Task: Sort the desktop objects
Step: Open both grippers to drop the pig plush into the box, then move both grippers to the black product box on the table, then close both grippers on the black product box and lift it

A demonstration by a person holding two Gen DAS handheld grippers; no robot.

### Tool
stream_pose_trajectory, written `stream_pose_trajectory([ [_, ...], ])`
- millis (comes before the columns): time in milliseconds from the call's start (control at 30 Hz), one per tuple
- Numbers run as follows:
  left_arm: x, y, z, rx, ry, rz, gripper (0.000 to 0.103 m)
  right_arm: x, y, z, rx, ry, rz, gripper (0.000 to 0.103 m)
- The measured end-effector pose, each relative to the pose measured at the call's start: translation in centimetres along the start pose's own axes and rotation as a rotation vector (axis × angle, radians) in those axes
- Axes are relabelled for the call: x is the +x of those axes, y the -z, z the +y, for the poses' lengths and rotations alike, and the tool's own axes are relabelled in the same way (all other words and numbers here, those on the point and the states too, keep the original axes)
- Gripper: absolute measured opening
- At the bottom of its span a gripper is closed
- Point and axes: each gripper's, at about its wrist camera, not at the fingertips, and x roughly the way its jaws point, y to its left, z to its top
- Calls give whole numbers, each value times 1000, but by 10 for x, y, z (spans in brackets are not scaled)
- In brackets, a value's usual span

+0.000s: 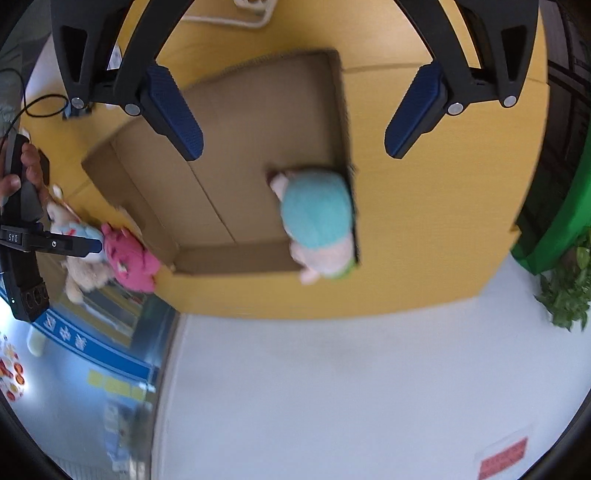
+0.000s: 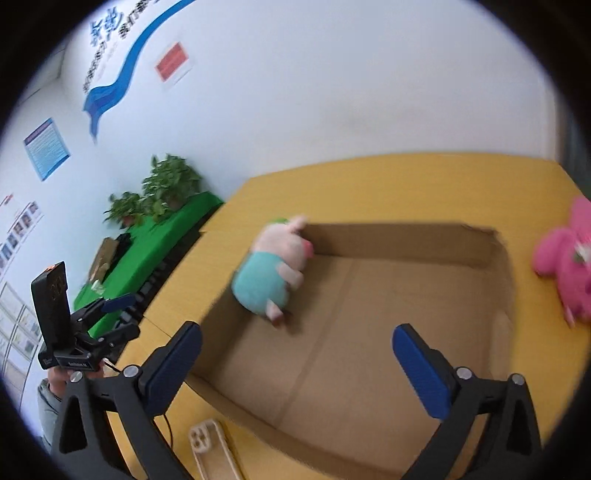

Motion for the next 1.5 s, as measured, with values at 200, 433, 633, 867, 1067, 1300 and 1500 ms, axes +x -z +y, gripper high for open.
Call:
stream_pose_trajectory([
  [200,61,36,7,-132,93,161,100,54,67,-44,112,50,188,103],
  [433,65,62,2,-201,99,189,98,62,92,-84,52,247,179,102],
  [633,52,54,-9,-212,14,169,95,37,90,-79,4,226,93,102],
  [867,-26,58,-75,-6,-216,-108,97,-23,103,-39,-116,252,-69,102],
  [1067,-75,93,-146,42,-250,-285,103,-52,135,-14,-158,214,-139,102],
  [1300,-45,134,-184,-18,123,-71,103,-67,217,-46,-186,54,91,102],
  [1500,11,156,-218,-33,270,157,103,-45,271,-48,-203,24,279,102],
])
